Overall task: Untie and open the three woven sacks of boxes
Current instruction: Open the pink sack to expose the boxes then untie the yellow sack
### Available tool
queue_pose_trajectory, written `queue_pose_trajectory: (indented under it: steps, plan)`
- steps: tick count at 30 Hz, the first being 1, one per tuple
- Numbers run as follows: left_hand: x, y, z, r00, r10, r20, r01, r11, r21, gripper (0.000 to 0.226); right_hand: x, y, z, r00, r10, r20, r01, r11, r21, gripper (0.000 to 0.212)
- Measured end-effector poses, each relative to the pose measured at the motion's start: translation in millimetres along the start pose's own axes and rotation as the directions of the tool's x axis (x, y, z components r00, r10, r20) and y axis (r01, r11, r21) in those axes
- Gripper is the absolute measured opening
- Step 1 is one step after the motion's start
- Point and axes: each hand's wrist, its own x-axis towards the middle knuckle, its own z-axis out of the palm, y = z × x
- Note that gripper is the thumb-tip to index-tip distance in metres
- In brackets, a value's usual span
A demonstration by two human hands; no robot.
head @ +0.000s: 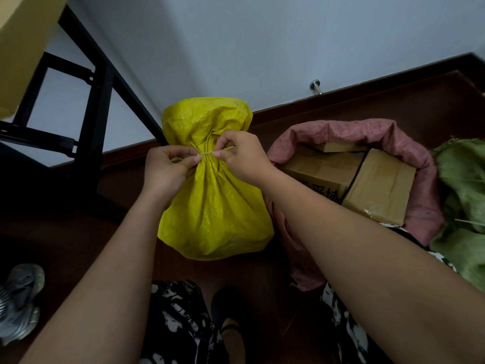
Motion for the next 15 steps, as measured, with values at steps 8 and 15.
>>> queue_pose_trajectory:
  steps: [8, 15]
  plan:
    - [-4, 0, 0, 0.989, 0.071, -0.129, -0.059, 0.994, 0.092, 0.017, -8, 11, -2, 0.973, 0.214, -0.088, -0.222, 0.971, -0.089, 0.014]
    - [-43, 29, -1, 0.886, 0.379, -0.268, -0.323, 0.918, 0.23, 0.006, -39, -3, -20, 0.939, 0.29, -0.185, -0.318, 0.937, -0.144, 0.024]
